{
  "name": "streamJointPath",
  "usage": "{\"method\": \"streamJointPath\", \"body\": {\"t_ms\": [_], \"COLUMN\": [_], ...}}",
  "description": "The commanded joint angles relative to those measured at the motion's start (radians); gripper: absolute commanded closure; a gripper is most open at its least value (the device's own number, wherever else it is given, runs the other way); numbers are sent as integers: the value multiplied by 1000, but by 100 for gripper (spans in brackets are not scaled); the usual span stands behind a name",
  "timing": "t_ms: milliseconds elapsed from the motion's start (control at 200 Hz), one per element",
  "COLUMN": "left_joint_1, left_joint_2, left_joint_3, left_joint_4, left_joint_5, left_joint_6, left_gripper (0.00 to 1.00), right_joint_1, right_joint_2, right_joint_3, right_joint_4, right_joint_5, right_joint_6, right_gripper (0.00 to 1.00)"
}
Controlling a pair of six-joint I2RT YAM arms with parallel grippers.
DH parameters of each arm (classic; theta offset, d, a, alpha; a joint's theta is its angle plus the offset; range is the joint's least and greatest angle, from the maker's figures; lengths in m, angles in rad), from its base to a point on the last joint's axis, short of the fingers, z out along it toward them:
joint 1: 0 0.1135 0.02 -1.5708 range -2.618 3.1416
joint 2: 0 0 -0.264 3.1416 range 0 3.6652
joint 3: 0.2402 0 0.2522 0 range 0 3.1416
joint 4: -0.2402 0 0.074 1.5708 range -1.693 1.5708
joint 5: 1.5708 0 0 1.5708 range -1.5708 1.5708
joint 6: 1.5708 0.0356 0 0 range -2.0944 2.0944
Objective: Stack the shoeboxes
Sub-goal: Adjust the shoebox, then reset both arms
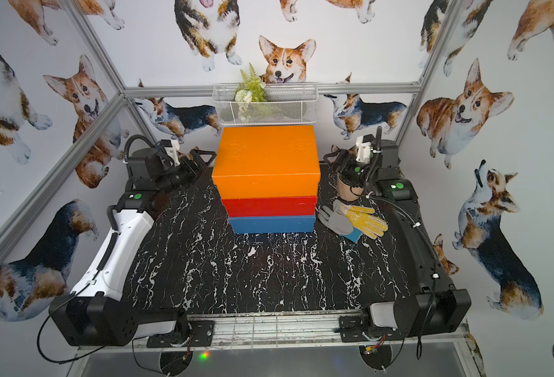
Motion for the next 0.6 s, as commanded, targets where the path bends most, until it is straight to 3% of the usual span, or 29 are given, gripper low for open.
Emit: {"method": "streamJointPath", "body": {"t_ms": [0,130,145,250,310,490,596], "left_joint_1": [54,111,112,121,121,120,99], "left_joint_2": [-109,-263,-277,-354,-359,-232,-137], "left_joint_3": [-90,-376,-419,-715,-828,-968,-1109], "left_joint_4": [-37,206,235,478,576,674,944], "left_joint_5": [-219,-298,-311,-419,-500,-669,-740], "left_joint_6": [87,204,216,290,320,491,574], "left_gripper": [0,0,0,0,0,0,0], "right_joint_1": [-117,-192,-192,-189,-190,-160,-94], "right_joint_2": [-55,-146,-163,-259,-266,-147,-86], "right_joint_3": [-55,-315,-367,-767,-916,-1052,-1094], "right_joint_4": [-52,102,136,554,739,902,999], "right_joint_5": [37,220,238,424,489,518,569], "right_joint_6": [-3,-136,-169,-283,-324,-490,-591], "right_gripper": [8,6,1,0,0,0,0]}}
